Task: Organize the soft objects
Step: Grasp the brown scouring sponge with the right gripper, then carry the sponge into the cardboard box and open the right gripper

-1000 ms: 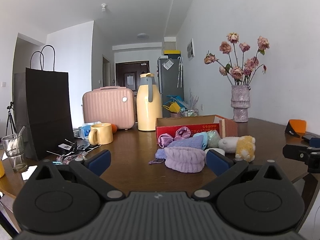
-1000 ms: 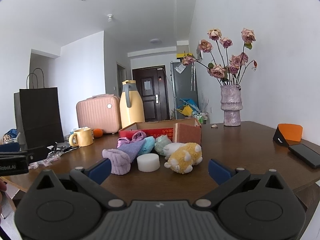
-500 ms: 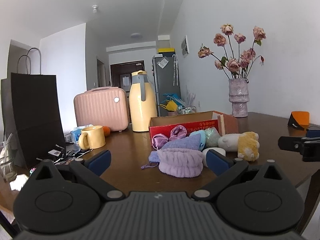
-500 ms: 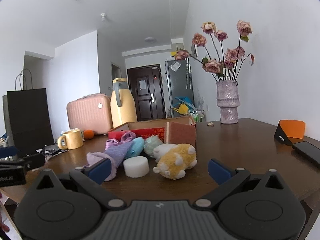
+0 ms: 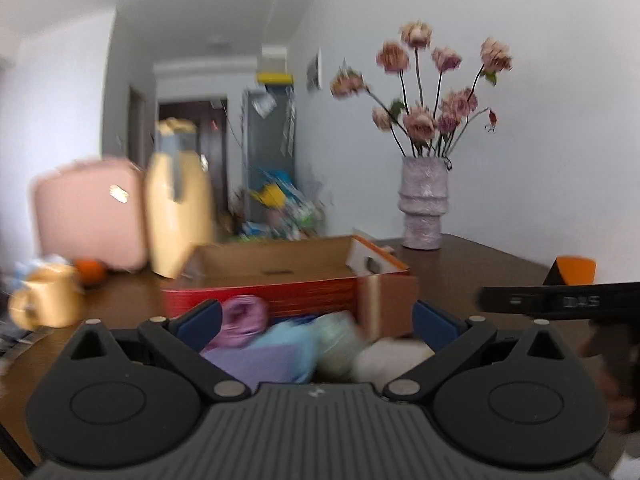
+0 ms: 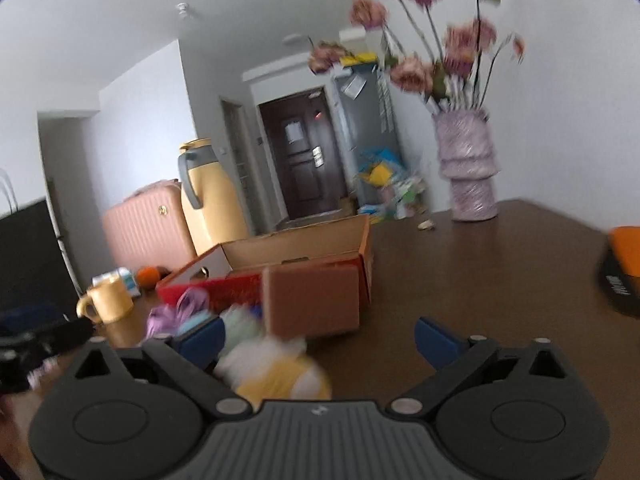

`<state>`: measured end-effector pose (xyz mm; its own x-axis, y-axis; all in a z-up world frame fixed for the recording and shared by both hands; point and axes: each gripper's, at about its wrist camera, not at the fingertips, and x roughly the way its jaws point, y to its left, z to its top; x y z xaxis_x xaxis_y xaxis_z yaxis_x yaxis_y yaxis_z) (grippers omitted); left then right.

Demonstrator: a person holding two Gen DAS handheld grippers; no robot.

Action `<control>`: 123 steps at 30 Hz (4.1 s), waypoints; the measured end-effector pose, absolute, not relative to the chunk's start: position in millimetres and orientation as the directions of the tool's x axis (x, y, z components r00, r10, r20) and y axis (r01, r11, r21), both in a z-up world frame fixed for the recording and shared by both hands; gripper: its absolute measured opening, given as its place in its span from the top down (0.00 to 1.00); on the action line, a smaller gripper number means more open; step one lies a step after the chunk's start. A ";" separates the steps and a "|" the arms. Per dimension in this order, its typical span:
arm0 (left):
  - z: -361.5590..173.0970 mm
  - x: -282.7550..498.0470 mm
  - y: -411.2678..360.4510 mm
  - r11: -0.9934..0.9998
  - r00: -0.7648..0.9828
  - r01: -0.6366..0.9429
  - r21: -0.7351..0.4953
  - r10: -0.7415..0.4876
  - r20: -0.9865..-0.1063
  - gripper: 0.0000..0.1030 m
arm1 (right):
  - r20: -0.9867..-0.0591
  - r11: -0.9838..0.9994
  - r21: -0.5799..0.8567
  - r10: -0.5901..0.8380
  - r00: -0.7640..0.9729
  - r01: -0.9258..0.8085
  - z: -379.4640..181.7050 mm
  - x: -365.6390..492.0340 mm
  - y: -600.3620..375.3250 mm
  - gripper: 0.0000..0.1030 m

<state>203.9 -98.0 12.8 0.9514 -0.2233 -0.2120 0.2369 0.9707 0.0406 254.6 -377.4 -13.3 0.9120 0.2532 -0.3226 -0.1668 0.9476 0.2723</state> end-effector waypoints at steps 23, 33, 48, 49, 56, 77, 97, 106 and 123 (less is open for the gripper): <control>7.3 363.7 -143.6 0.868 0.780 0.342 -0.360 -0.476 -0.406 0.69 | -0.251 0.700 0.583 0.637 0.729 -0.412 -10.7 390.1 -412.5 0.55; 2.7 239.8 -58.3 0.841 0.667 0.329 -0.429 -0.529 -0.525 0.69 | -0.410 0.742 0.605 0.601 0.686 -0.289 -23.4 224.4 -337.1 0.63; -42.0 183.0 -27.8 0.851 0.698 0.379 -0.362 -0.520 -0.492 0.34 | -0.470 0.819 0.553 0.460 0.753 -0.155 -57.2 159.8 -315.8 0.56; -41.9 183.6 -31.3 0.851 0.697 0.402 -0.338 -0.524 -0.489 0.29 | -0.478 0.820 0.556 0.449 0.755 -0.136 -60.7 160.2 -316.2 0.56; -13.8 167.8 -14.6 0.812 0.731 0.517 -0.272 -0.584 -0.353 0.19 | -0.450 0.846 0.515 0.407 0.795 -0.141 -59.7 150.0 -312.9 0.56; -64.5 209.3 4.1 0.830 0.684 0.365 -0.422 -0.547 -0.483 0.37 | -0.514 0.892 0.421 0.384 0.767 -0.164 -61.4 169.5 -289.2 0.61; -43.2 194.8 1.6 0.731 0.603 0.409 -0.547 -0.666 -0.439 0.75 | -0.449 0.897 0.390 0.382 0.808 -0.207 -19.7 164.4 -284.5 0.71; 62.5 380.1 12.4 0.778 0.653 0.372 -0.507 -0.607 -0.453 0.75 | -0.414 0.874 0.382 0.452 0.790 -0.300 71.0 386.4 -267.7 0.71; 3.5 675.5 11.4 0.958 0.602 0.212 -0.194 -0.285 -0.746 0.65 | -0.722 0.878 0.447 0.468 0.510 -0.173 -21.1 694.3 -193.7 0.72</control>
